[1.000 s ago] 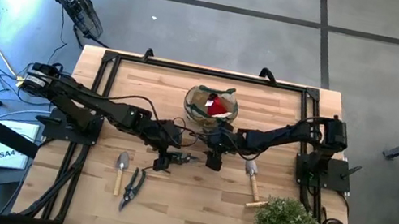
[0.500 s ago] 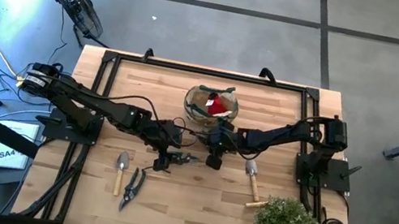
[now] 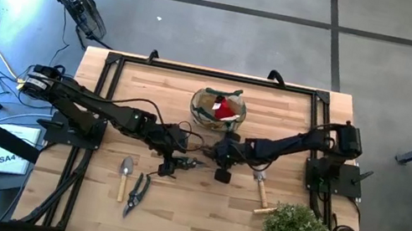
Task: Pick & Place Garden tools in Gardening bag
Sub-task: Put the top right green shear scissors into the light brown gardening bag
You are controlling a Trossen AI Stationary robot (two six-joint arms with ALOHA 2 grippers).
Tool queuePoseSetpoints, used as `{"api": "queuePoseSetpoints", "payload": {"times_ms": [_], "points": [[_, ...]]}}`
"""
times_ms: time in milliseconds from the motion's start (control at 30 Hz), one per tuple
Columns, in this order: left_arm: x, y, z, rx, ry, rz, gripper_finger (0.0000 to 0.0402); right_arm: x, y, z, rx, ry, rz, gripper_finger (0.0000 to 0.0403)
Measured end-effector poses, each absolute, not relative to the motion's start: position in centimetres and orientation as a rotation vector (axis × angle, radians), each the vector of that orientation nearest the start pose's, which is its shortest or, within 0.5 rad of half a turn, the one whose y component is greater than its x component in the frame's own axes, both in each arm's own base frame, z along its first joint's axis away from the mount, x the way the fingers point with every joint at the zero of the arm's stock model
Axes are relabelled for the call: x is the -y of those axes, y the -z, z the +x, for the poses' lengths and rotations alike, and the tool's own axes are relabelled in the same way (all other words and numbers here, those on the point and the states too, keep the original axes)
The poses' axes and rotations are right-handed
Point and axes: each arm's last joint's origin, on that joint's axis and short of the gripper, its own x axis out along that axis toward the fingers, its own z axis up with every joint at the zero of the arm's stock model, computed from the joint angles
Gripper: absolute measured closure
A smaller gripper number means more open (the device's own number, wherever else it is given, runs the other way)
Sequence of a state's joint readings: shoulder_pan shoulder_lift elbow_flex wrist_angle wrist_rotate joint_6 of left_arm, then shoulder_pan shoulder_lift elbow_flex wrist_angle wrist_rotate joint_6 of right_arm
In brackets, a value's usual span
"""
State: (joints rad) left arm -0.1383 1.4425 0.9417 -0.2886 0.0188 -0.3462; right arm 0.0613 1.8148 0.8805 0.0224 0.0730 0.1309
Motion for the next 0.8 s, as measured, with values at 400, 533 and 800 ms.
{"api": "queuePoseSetpoints", "payload": {"times_ms": [400, 533, 800], "points": [[4.2, -23.1, 29.5, -0.807, 0.01, -0.28, 0.013, -5.2, -20.6, 29.8, -0.757, 0.163, -0.054, 0.0368], [4.2, -23.1, 29.5, -0.813, 0.01, -0.281, 0.013, -5.9, -25.1, 26.8, -0.613, 0.252, -0.044, 0.0368], [4.4, -23.1, 29.4, -0.813, 0.015, -0.275, 0.013, -6.2, -32.2, 20.5, -0.271, 0.433, -0.057, 0.0368]]}}
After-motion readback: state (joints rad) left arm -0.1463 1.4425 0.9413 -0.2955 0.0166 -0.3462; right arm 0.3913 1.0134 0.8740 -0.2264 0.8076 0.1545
